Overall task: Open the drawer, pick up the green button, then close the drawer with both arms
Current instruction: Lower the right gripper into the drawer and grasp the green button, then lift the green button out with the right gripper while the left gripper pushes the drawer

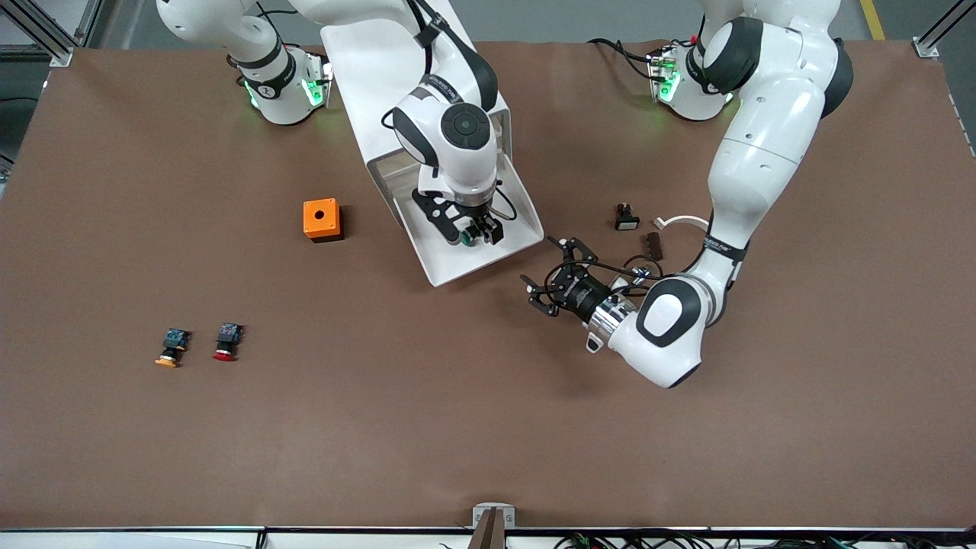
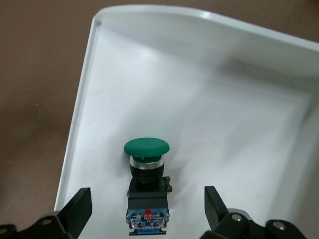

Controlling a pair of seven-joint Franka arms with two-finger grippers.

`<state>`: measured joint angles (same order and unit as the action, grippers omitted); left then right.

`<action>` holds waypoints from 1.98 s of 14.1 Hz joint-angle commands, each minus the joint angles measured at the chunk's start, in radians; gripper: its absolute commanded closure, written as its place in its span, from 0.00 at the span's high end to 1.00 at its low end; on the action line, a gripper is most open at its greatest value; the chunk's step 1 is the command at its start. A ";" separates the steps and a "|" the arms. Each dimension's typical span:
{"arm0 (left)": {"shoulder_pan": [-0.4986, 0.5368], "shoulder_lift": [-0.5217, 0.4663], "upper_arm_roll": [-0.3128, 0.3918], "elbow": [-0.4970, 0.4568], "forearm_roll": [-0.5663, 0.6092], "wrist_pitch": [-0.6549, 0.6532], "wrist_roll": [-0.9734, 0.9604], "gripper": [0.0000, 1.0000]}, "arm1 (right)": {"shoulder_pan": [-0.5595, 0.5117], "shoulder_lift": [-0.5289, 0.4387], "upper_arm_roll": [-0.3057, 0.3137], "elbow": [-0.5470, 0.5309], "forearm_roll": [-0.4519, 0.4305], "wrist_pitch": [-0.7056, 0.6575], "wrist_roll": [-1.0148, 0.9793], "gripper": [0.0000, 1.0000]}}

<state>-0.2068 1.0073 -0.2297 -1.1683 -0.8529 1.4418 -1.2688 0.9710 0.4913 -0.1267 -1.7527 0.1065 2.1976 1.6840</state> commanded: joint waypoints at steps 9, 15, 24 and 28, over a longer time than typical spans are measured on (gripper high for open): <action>-0.048 -0.188 -0.002 -0.007 0.490 0.296 0.330 1.00 | 0.034 0.047 -0.008 0.007 -0.025 0.054 0.031 0.85; -0.118 -0.210 0.001 -0.019 0.718 0.446 0.324 1.00 | 0.038 0.053 -0.007 0.007 -0.019 0.053 0.031 0.14; -0.155 -0.196 0.004 -0.074 0.801 0.563 0.232 1.00 | -0.063 -0.002 -0.014 0.076 -0.019 -0.027 -0.145 0.00; -0.195 -0.190 0.007 -0.111 0.879 0.566 0.079 1.00 | -0.181 -0.031 -0.016 0.073 -0.025 -0.048 -0.392 0.00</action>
<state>-0.3776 0.8233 -0.2316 -1.2492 -0.0238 1.9886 -1.1183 0.8501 0.4827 -0.1570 -1.6714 0.0968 2.1644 1.3952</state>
